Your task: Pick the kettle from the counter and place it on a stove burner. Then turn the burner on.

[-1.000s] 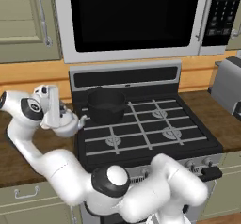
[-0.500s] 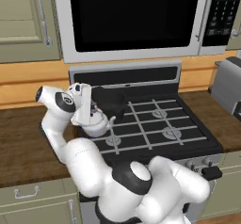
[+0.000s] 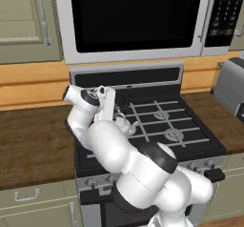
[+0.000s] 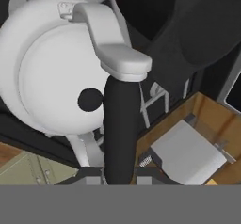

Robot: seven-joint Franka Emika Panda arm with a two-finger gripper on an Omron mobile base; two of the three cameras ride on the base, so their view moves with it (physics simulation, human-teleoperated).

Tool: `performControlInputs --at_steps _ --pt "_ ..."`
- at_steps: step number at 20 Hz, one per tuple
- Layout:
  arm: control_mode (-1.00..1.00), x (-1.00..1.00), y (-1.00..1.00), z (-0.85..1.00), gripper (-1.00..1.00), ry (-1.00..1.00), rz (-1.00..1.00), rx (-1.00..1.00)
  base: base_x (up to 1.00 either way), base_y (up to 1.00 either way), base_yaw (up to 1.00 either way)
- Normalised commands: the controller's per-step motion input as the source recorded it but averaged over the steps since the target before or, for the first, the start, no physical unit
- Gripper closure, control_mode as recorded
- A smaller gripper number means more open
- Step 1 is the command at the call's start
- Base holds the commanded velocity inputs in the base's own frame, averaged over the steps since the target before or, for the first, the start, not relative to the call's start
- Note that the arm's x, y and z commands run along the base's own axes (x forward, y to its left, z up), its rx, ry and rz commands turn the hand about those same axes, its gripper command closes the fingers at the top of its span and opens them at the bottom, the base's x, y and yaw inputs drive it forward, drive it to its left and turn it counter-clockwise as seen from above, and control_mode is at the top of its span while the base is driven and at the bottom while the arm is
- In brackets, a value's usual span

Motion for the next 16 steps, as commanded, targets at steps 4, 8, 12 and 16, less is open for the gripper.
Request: performControlInputs --at_steps 4,8,12,16 --pt "-1.0 0.0 0.0 -0.17 1.0 0.0 0.0 0.0 0.0 0.0 0.0" --pt "-1.0 0.0 0.0 -0.12 1.0 0.0 0.0 0.02 0.0 0.0 0.0" --pt "-1.0 0.0 0.0 -0.03 1.0 0.0 0.0 0.06 0.0 0.0 0.0" --pt "-1.0 -0.01 0.01 0.01 1.0 -0.01 0.0 0.1 0.0 0.0 0.0"
